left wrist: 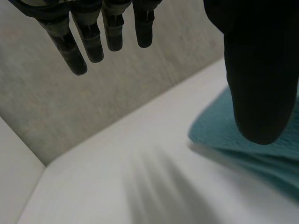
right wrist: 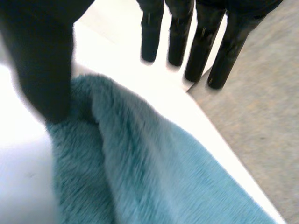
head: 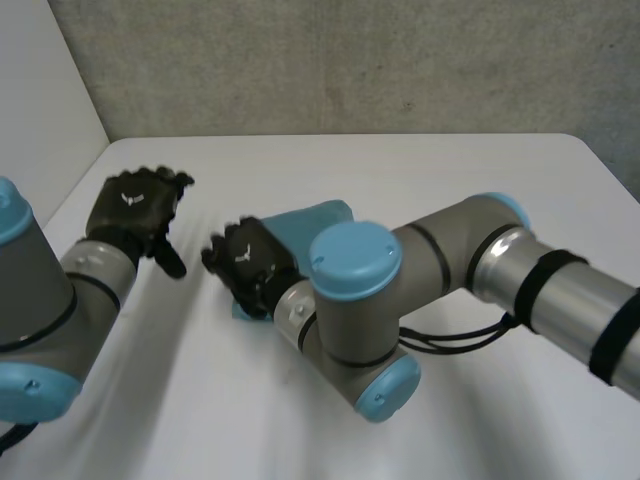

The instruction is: Fold the laundry

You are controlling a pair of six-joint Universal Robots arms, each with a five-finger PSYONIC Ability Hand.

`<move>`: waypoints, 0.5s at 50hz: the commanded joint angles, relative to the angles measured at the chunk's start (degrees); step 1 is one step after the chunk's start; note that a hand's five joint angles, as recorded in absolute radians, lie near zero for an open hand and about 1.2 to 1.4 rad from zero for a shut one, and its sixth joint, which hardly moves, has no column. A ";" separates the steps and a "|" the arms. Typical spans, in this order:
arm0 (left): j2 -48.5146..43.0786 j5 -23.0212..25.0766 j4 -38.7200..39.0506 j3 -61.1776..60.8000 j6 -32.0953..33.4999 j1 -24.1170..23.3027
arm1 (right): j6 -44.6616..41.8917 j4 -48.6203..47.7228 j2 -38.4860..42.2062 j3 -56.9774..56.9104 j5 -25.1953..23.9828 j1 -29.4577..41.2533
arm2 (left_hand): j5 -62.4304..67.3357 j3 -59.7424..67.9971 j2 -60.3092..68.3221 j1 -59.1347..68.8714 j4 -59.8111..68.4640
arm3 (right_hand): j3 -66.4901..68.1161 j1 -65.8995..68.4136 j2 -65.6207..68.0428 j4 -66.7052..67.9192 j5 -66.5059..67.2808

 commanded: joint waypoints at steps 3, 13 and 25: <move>-3.79 1.15 -0.26 13.50 -12.42 -1.55 | 21.49 -2.96 -14.11 5.53 2.37 -11.38 | -0.79 -1.00 -0.43 -0.73 -0.49 | -21.22 -14.26 -19.58 -21.43 -21.39; -16.19 7.04 -6.07 23.01 -17.53 -8.05 | 29.69 0.80 -13.69 8.80 2.11 -17.72 | 1.40 1.18 1.76 1.45 1.69 | -21.22 -14.26 -19.58 -21.43 -21.39; -21.91 2.74 -12.22 20.29 -14.11 -7.26 | 27.14 18.55 0.37 -4.29 -0.18 -18.33 | 1.23 1.02 1.59 1.29 1.53 | -21.22 -14.26 -19.58 -21.43 -21.39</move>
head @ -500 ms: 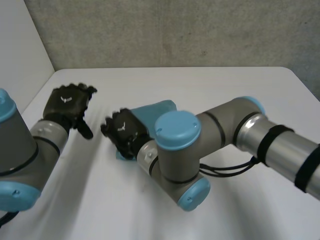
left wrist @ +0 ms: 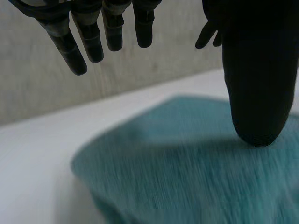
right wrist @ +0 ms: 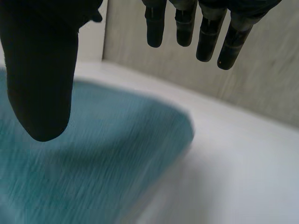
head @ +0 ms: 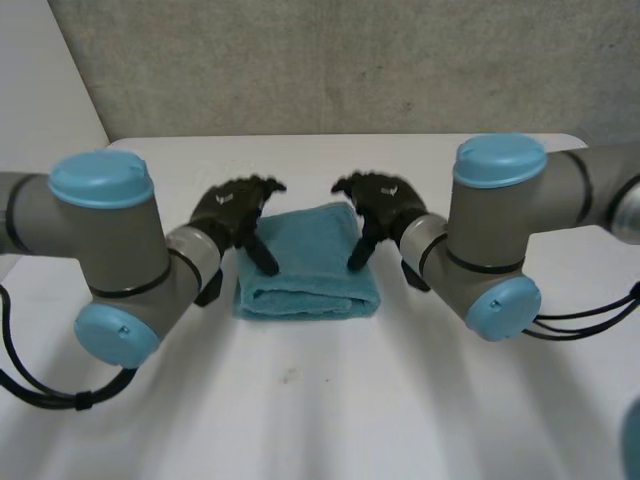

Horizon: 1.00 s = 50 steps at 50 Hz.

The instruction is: Fold the laundry

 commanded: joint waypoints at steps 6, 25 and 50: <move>-0.51 -3.97 -3.53 -4.66 9.08 2.24 | -6.66 11.21 7.82 -11.14 -0.51 -0.26 | 0.72 0.51 1.01 0.78 1.02 | -2.29 -1.79 -2.59 -3.25 -3.61; 21.00 -4.50 -6.95 0.52 12.87 2.42 | -9.75 7.79 -16.16 -3.95 11.44 -4.21 | -1.46 -1.68 -1.18 -1.41 -1.16 | -2.29 -1.79 -2.59 -3.25 -3.61; 29.99 -3.71 -16.01 -2.20 8.65 4.79 | -15.38 0.49 -35.51 22.69 10.75 -11.24 | -2.14 -2.35 -1.85 -2.08 -1.84 | -2.29 -1.79 -2.59 -3.25 -3.61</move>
